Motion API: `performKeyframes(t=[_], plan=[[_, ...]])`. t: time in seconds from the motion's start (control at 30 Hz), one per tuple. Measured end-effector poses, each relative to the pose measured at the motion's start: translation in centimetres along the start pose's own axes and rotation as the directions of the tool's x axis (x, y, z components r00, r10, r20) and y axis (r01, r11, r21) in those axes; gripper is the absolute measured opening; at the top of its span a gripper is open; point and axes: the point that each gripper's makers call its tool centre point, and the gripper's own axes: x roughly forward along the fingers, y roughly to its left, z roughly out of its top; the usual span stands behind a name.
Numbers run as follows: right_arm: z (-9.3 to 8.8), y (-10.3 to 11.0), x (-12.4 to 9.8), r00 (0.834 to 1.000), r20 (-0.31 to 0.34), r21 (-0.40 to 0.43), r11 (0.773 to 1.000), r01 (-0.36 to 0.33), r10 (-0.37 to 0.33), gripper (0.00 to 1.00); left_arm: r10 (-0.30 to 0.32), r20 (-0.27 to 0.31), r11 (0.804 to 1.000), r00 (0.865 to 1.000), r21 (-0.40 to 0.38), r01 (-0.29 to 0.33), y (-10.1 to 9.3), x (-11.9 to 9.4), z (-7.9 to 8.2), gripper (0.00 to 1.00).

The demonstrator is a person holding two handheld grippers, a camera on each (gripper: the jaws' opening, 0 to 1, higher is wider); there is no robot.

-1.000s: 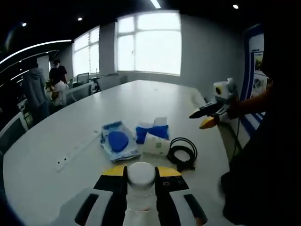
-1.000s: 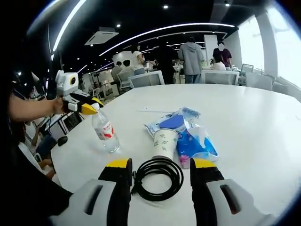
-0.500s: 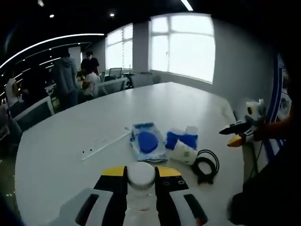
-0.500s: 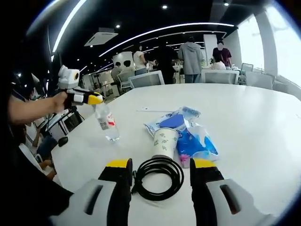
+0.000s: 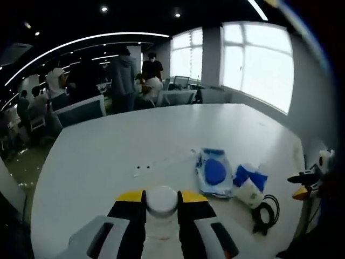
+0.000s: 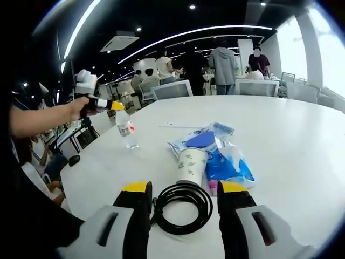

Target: Arrange the tabletop items into an orderly group along one side of the table until the central work area is clear of visible clutter.

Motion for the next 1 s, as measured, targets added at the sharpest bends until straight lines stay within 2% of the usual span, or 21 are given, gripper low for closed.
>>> performKeyframes(t=[0.27,0.3,0.33,0.5,0.53,0.67,0.7,0.87,0.9,0.93,1.0], plan=[[-0.3,0.1,0.5,1.000,-0.027,-0.055,0.998,0.014,-0.016,0.49,0.096,-0.045,0.985,0.994,-0.140,-0.101,2.1,1.2,-1.3,0.19],[-0.4,0.1,0.5,0.999,-0.030,-0.062,0.998,0.019,-0.021,0.49,0.123,-0.009,0.979,0.992,-0.162,-0.123,2.4,1.3,-0.7,0.19],[-0.5,0.1,0.5,0.999,-0.034,-0.071,0.997,0.022,-0.024,0.50,0.144,-0.041,0.975,0.989,-0.167,-0.149,2.6,1.1,-0.9,0.19],[-1.0,0.2,0.3,0.999,-0.049,-0.071,0.997,0.018,-0.022,0.50,0.239,-0.042,0.945,0.970,-0.219,-0.243,3.4,0.8,-0.6,0.19],[-1.1,0.1,0.2,0.999,-0.050,-0.067,0.998,0.019,-0.022,0.50,0.254,-0.049,0.940,0.966,-0.221,-0.259,2.7,0.2,-0.6,0.19],[-1.5,-0.2,0.0,0.998,-0.053,-0.058,0.998,0.020,-0.023,0.49,0.277,-0.031,0.938,0.960,-0.208,-0.277,2.0,-0.1,-0.1,0.19],[-1.6,-0.2,0.0,0.998,-0.055,-0.058,0.998,0.020,-0.023,0.49,0.287,-0.039,0.929,0.957,-0.234,-0.288,1.9,-0.2,-0.1,0.19],[-1.7,-0.4,-0.2,0.998,-0.053,-0.050,0.998,0.023,-0.026,0.49,0.301,-0.062,0.915,0.952,-0.262,-0.306,1.0,-0.2,-0.8,0.19],[-1.7,-0.4,-0.2,0.998,-0.054,-0.049,0.999,0.024,-0.026,0.49,0.308,-0.064,0.912,0.949,-0.266,-0.314,0.8,-0.2,-1.0,0.20],[-1.8,-0.4,-0.2,0.998,-0.054,-0.047,0.999,0.024,-0.027,0.49,0.333,-0.057,0.909,0.941,-0.245,-0.336,0.8,-0.4,-0.8,0.20],[-1.9,-0.4,-0.2,0.998,-0.056,-0.045,0.999,0.024,-0.027,0.48,0.350,-0.039,0.896,0.936,-0.276,-0.347,0.6,-0.3,-0.6,0.20]])
